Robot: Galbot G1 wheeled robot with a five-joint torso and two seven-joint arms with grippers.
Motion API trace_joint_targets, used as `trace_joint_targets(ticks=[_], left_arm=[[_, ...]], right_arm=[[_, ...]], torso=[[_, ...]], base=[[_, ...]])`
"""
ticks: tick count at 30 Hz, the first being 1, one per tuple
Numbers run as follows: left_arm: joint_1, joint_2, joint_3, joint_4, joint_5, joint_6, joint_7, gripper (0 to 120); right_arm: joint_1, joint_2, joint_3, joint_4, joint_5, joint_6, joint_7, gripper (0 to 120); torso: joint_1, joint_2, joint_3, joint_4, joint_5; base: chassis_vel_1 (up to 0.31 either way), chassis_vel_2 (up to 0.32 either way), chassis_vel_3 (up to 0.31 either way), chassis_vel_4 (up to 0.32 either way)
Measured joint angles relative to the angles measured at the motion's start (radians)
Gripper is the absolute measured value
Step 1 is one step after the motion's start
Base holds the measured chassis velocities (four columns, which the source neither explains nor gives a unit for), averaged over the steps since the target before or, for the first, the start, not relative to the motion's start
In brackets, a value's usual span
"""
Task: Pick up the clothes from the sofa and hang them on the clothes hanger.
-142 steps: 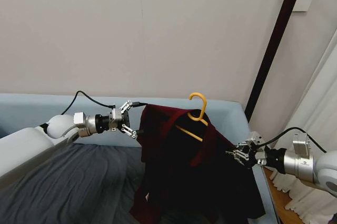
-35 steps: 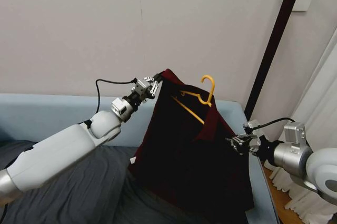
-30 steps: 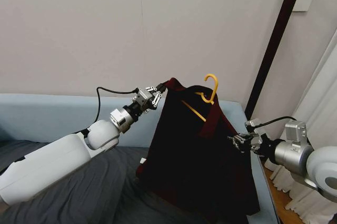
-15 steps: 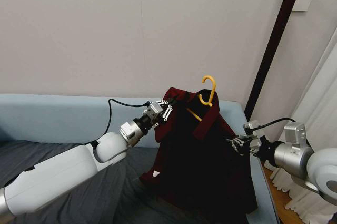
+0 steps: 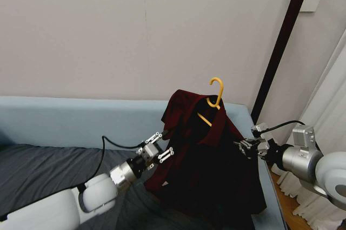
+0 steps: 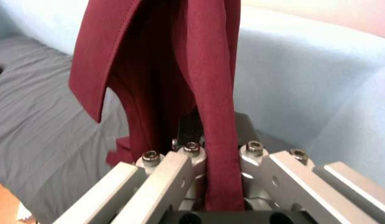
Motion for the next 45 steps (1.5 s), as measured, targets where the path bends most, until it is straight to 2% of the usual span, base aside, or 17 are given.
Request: trace_joint_targets(ticks=[2,4,5,6,8,10,11,14,15,19,20,24,25,29,38,39,45], left_arm=[[0.060,0.017,-0.019,-0.016,0.032,-0.019,-0.057,73],[0.154,0.017,-0.090,-0.036,0.048,-0.027,-0.107,81],[0.154,0.017,-0.090,-0.036,0.048,-0.027,-0.107,81],[0.225,0.004,-0.146,-0.045,0.038,-0.028,-0.111,86],[0.404,-0.070,-0.321,-0.062,0.004,-0.012,-0.136,94],[0.638,-0.193,-0.479,-0.077,-0.034,0.032,-0.177,99],[0.638,-0.193,-0.479,-0.077,-0.034,0.032,-0.177,99],[0.839,-0.311,-0.623,-0.078,-0.020,0.038,-0.164,100],[0.839,-0.311,-0.623,-0.078,-0.020,0.038,-0.164,100],[0.978,-0.430,-0.769,-0.103,0.022,0.016,-0.134,100],[0.978,-0.430,-0.769,-0.103,0.022,0.016,-0.134,100],[1.053,-0.524,-0.818,-0.104,0.088,-0.017,-0.123,100],[1.053,-0.524,-0.818,-0.104,0.088,-0.017,-0.123,100],[1.075,-0.565,-0.820,-0.093,0.128,-0.038,-0.117,100],[1.078,-0.593,-0.807,-0.071,0.172,-0.060,-0.113,100],[1.087,-0.599,-0.808,-0.070,0.181,-0.063,-0.113,100],[1.113,-0.614,-0.799,-0.056,0.201,-0.084,-0.111,100]], right_arm=[[-0.001,0.001,0.008,0.013,0.023,-0.007,0.041,1],[-0.002,0.007,0.019,0.034,0.045,-0.006,0.119,1],[-0.002,0.007,0.019,0.034,0.045,-0.006,0.119,1],[-0.007,0.010,0.030,0.043,0.053,0.008,0.143,1],[-0.014,0.017,0.070,0.068,0.080,0.022,0.205,1],[-0.021,0.028,0.127,0.092,0.123,0.017,0.282,1],[-0.021,0.028,0.127,0.092,0.123,0.017,0.282,1],[-0.051,0.052,0.206,0.112,0.149,-0.010,0.348,1],[-0.051,0.052,0.206,0.112,0.149,-0.010,0.348,1],[-0.070,0.110,0.254,0.121,0.086,-0.044,0.416,1],[-0.070,0.110,0.254,0.121,0.086,-0.044,0.416,1],[-0.065,0.115,0.358,0.130,0.195,-0.127,0.522,1],[-0.065,0.115,0.358,0.130,0.195,-0.127,0.522,1],[-0.032,0.031,0.475,0.093,0.426,-0.249,0.646,1],[-0.005,-0.095,0.582,0.027,0.589,-0.276,0.696,1],[-0.001,-0.133,0.601,0.002,0.617,-0.276,0.707,1],[0.006,-0.213,0.614,-0.074,0.623,-0.276,0.725,1]], torso=[[0.000,0.000,0.000,-0.0002,0.0001],[0.000,0.000,0.000,-0.0005,0.0006],[0.000,0.000,0.000,-0.0005,0.0006],[0.000,0.000,0.000,-0.0003,0.0003],[0.000,0.000,0.000,-0.0005,0.0006],[0.000,0.000,0.000,-0.0002,-0.0002],[0.000,0.000,0.000,-0.0002,-0.0002],[0.000,0.000,0.000,0.0002,0.0003],[0.000,0.000,0.000,0.0002,0.0003],[0.000,0.000,0.000,-0.0002,0.0008],[0.000,0.000,0.000,-0.0002,0.0008],[0.000,0.000,0.000,-0.0002,0.0006],[0.000,0.000,0.000,-0.0002,0.0006],[0.000,0.000,0.000,-0.0003,0.0005],[0.000,0.000,0.000,-0.0004,0.0004],[0.000,0.000,0.000,-0.0003,0.0004],[0.000,0.000,0.000,-0.0003,0.0005]], base=[[0.000,0.000,0.000,0.000],[0.000,0.000,0.000,0.000],[0.000,0.000,0.000,0.000],[0.000,0.000,0.000,0.000],[0.000,0.000,0.000,0.000],[0.000,0.000,0.000,0.000],[0.000,0.000,0.000,0.000],[0.000,0.000,0.000,0.000],[0.000,0.000,0.000,0.000],[0.000,0.000,0.000,0.000],[0.000,0.000,0.000,0.000],[0.000,0.000,0.000,0.000],[0.000,0.000,0.000,0.000],[0.000,0.000,0.000,0.000],[0.000,0.000,0.000,0.000],[0.000,0.000,0.000,0.000],[0.000,0.000,0.000,0.000]])
